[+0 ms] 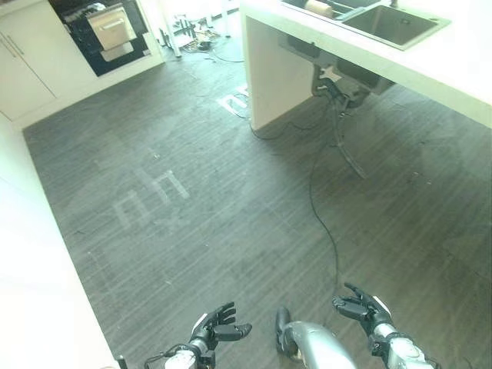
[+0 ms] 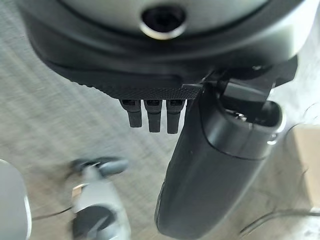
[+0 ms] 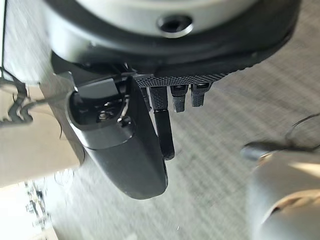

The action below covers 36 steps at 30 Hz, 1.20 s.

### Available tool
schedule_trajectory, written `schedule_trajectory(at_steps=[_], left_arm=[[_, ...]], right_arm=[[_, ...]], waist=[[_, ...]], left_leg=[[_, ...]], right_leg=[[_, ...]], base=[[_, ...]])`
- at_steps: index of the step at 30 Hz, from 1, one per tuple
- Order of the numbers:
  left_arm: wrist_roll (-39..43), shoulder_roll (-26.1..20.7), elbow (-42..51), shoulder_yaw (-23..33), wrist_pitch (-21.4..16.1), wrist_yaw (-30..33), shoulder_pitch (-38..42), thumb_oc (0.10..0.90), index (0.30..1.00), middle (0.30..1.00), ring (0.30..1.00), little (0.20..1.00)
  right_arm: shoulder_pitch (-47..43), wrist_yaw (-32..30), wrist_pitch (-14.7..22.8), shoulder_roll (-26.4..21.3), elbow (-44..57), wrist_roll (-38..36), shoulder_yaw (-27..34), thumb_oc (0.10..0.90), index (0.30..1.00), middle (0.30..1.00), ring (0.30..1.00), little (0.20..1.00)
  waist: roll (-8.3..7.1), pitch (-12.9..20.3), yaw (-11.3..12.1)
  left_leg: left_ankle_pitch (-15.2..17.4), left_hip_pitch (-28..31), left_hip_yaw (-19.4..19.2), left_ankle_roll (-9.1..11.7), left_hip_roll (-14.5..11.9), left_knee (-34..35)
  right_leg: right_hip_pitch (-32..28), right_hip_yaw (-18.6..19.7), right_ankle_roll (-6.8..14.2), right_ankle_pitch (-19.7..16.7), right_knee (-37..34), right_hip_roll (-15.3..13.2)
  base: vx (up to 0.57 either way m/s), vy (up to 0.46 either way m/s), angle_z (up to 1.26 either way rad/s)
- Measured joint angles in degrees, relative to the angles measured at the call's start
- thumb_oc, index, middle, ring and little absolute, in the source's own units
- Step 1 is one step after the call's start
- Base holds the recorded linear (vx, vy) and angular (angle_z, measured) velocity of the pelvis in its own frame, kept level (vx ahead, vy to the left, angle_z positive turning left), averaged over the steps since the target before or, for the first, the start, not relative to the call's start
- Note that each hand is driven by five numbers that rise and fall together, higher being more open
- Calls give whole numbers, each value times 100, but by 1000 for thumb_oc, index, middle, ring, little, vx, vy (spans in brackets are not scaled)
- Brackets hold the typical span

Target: Place the dishes in the dishwasher.

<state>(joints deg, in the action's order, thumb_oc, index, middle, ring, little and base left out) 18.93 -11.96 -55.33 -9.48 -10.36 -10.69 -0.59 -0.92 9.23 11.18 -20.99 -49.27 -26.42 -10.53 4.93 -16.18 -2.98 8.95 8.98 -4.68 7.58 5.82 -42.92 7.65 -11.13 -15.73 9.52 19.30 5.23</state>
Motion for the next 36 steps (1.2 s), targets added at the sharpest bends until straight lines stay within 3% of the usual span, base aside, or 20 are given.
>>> schedule_trajectory(at_steps=[2,4,5,6,7,9,13,16,17,18,20,22,23,24,25,26,29,32,34,36], left_arm=[[-8,-90,-12,104,44,-4,188,800,900,900,900,900],[-20,-156,18,104,39,-98,241,800,900,900,900,900],[-5,-164,101,115,-135,-89,164,800,900,900,900,900],[-119,-255,18,97,-100,-100,95,800,900,900,900,900],[-166,-268,-74,88,-72,-97,92,800,900,900,900,900],[-150,-171,-145,150,-41,-107,-40,800,900,900,900,900],[-114,-186,-360,659,-98,9,8,800,900,900,900,900],[-136,-324,-345,685,-31,44,347,800,900,900,900,900],[-206,-462,-364,395,-24,122,475,800,900,900,900,900],[-235,-343,-404,184,4,176,456,800,900,900,900,900],[-231,-231,-473,114,14,263,464,800,900,900,900,900],[-236,-172,-523,16,32,262,508,800,900,900,900,900],[-236,-337,-409,15,10,218,531,800,900,900,900,900],[-235,-545,-211,7,-64,137,459,800,900,900,900,900],[-232,-535,-126,-36,-61,152,456,800,900,900,900,900],[-234,-499,-499,49,181,286,458,800,900,900,900,900],[-377,-140,-1014,-53,647,303,275,800,900,900,900,900],[-346,141,-1371,139,846,427,61,800,900,900,900,900],[226,193,-1395,744,940,540,-197,800,900,900,900,900],[577,88,-1440,957,991,514,-228,800,900,900,900,900]], right_arm=[[-223,-6,18,11,-11,161,14,800,900,900,900,900],[-270,-81,53,27,30,154,94,800,900,900,900,900],[-326,-133,61,20,21,153,43,800,900,900,900,900],[-394,-202,63,25,44,153,-173,800,900,900,900,900],[-388,-218,63,36,81,153,-256,800,900,900,900,900],[-225,-232,80,65,-40,151,-301,800,900,900,900,900],[-94,-197,39,188,-257,167,-244,800,900,900,900,900],[137,-258,45,423,-215,175,84,800,900,900,900,900],[118,-300,180,562,-143,172,-1,800,900,900,900,900],[37,-314,168,411,-43,168,-258,800,900,900,900,900],[-130,-298,185,369,-68,176,-324,800,900,900,900,900],[27,-326,190,295,-140,222,-337,800,900,900,900,900],[-135,-322,212,484,-580,286,-245,800,900,900,900,900],[-320,-281,237,645,-1025,356,11,800,900,900,900,900],[-401,-285,268,545,-1159,386,125,800,900,900,900,900],[-576,-332,245,521,-1144,415,100,800,900,900,900,900],[-618,-267,365,259,-775,600,34,800,900,900,900,900],[-383,-268,40,376,-1203,624,-69,800,900,900,900,900],[-413,-265,-8,377,-1209,728,-342,800,900,900,900,900],[-408,-256,85,370,-1211,731,-307,800,900,900,900,900]], waist=[[-77,-40,121],[-379,-205,172],[-488,-283,257],[-522,-286,322],[-506,-280,280],[-391,-224,302],[-842,-208,443],[-1004,-156,352],[-983,-167,301],[-559,-140,142],[-147,-191,99],[101,-231,-118],[-475,-318,197],[-796,-281,360],[-539,-271,324],[-524,-420,587],[88,-447,124],[228,-219,20],[-121,-10,281],[-469,140,337]], left_leg=[[-362,-1659,-397,-32,-795,-2428],[-220,-2978,-507,-509,-925,-2033],[-181,-3175,-495,-682,-843,-145],[-293,-2867,-168,-674,-689,2843],[-280,-2747,-24,-664,-628,3968],[-599,-2784,208,-928,-549,3668],[-953,-2516,-490,-1393,-295,2295],[-258,-1799,-445,-1953,329,2303],[282,-1549,-483,-2208,564,2101],[473,-1341,-589,-2217,515,2027],[513,-915,-610,-2080,407,2505],[617,-445,-508,-1014,184,2698],[147,-964,-413,100,415,1529],[843,-1595,-325,-1195,197,584],[1175,-1533,30,-1091,-657,1279],[1218,-1146,-117,-1053,-487,1361],[1166,-147,-285,-965,-484,2382],[980,751,-422,-230,-758,2191],[64,555,-536,-183,-931,1075],[295,75,-613,-355,-1042,836]], right_leg=[[-447,5,119,172,-126,-114],[-1087,106,281,581,-271,-424],[-1482,178,593,698,-363,-626],[-1970,400,912,921,-559,-726],[-2259,465,1086,1002,-730,-756],[-2681,609,1758,1179,-504,-823],[-3049,737,1991,654,142,-1503],[-2576,395,2643,-636,1806,-1779],[-1270,362,2663,-963,4414,-1903],[-133,-21,2106,-319,5011,-1830],[692,-547,1837,462,3940,-1600],[791,-464,1292,361,2463,-960],[686,-315,890,19,1224,-1309],[740,-393,880,-684,258,-1794],[929,-529,1627,-843,322,-1808],[1155,-340,1734,-821,67,-1859],[1453,-335,1469,-1019,-43,-1498],[517,-714,925,-1043,-15,-936],[43,-366,825,-515,-56,-723],[-395,-196,760,-153,-260,-657]], base=[[405,-142,6],[618,135,7],[609,249,-56],[661,293,-82],[344,160,-71],[658,306,-48],[574,347,-66],[648,523,23],[663,469,-5],[361,143,-48],[238,-15,-41],[288,-106,45],[262,-138,45],[361,-246,22],[359,-283,-51],[391,-349,-55],[429,-491,-45],[529,-696,14],[422,-671,-67],[304,-603,-31]])
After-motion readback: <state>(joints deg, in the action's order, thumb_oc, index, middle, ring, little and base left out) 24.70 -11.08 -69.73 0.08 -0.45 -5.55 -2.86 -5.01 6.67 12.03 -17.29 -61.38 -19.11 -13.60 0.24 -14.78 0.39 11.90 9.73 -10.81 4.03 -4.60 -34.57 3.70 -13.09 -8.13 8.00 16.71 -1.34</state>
